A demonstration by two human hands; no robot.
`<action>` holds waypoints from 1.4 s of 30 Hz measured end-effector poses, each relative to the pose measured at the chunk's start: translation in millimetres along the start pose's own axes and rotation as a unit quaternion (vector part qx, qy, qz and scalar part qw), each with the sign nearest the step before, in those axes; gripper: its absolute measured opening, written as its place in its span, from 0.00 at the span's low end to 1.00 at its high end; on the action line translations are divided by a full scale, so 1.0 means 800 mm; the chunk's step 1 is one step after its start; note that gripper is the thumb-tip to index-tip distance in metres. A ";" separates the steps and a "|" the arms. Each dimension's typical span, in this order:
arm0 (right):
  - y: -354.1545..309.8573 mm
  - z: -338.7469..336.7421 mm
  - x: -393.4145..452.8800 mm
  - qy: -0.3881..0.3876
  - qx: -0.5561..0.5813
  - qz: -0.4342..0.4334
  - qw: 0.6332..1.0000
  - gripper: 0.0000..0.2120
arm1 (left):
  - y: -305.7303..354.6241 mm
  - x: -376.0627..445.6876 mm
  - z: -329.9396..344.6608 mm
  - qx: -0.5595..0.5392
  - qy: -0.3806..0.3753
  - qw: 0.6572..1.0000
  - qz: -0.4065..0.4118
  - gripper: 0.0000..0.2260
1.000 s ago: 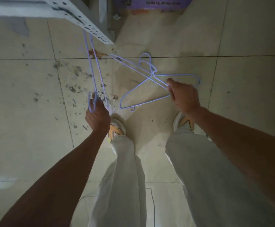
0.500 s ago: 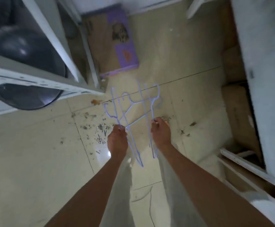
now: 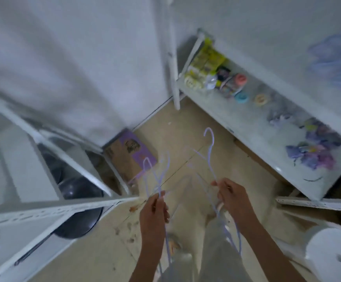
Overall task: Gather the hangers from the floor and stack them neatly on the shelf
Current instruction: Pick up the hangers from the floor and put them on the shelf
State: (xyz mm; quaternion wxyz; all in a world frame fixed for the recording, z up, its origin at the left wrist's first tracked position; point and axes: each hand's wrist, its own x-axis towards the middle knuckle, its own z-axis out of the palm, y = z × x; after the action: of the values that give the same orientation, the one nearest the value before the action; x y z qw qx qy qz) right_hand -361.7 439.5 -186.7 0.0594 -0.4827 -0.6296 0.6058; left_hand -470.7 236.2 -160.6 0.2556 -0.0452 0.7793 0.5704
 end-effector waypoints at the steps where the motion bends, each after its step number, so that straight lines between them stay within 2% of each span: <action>1: -0.016 -0.026 -0.011 0.007 0.017 -0.019 1.000 0.15 | 0.021 -0.007 0.015 -0.002 -0.007 1.000 0.015 0.12; 4: -0.070 -0.097 -0.038 0.016 0.053 -0.076 0.996 0.14 | 0.083 -0.019 0.062 -0.012 -0.040 0.997 0.071 0.10; 8: -0.128 -0.182 -0.057 0.059 0.027 -0.140 0.988 0.11 | 0.162 -0.037 0.138 -0.002 -0.079 0.989 0.125 0.11; 12: -0.163 -0.254 -0.050 0.167 0.036 -0.179 0.969 0.06 | 0.232 -0.043 0.223 0.006 -0.098 0.978 0.183 0.11; 16: -0.170 -0.322 -0.035 0.276 0.073 -0.192 0.939 0.07 | 0.276 -0.048 0.295 -0.012 -0.131 0.970 0.203 0.11; 19: -0.160 -0.367 -0.005 0.352 0.182 -0.186 0.899 0.08 | 0.307 -0.042 0.342 -0.022 -0.159 0.963 0.217 0.09; 22: -0.136 -0.402 0.032 0.403 0.323 -0.138 0.845 0.11 | 0.334 -0.029 0.396 -0.002 -0.226 0.942 0.248 0.07; 26: -0.104 -0.428 0.077 0.406 0.464 -0.095 0.781 0.14 | 0.362 0.016 0.480 0.062 -0.323 0.898 0.292 0.07; 30: -0.109 -0.437 0.125 0.413 0.496 -0.106 0.757 0.13 | 0.399 0.070 0.569 0.134 -0.382 0.843 0.356 0.11; 33: -0.119 -0.441 0.172 0.449 0.454 -0.088 0.764 0.13 | 0.426 0.108 0.628 0.183 -0.398 0.804 0.403 0.10; 36: -0.122 -0.451 0.220 0.538 0.388 0.023 0.748 0.14 | 0.443 0.127 0.685 0.213 -0.409 0.756 0.464 0.09; 38: -0.125 -0.453 0.241 0.566 0.325 0.077 0.754 0.16 | 0.445 0.128 0.720 0.243 -0.422 0.724 0.489 0.08; 42: -0.138 -0.442 0.261 0.571 0.262 0.060 0.775 0.17 | 0.443 0.133 0.781 0.320 -0.444 0.650 0.527 0.08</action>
State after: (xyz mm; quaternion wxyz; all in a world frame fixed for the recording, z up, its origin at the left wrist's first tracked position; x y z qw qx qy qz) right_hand -297.3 853.1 -110.9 0.4961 -0.7426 -0.2667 0.3624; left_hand -474.1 952.2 -37.9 0.2259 0.7163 0.5998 0.2760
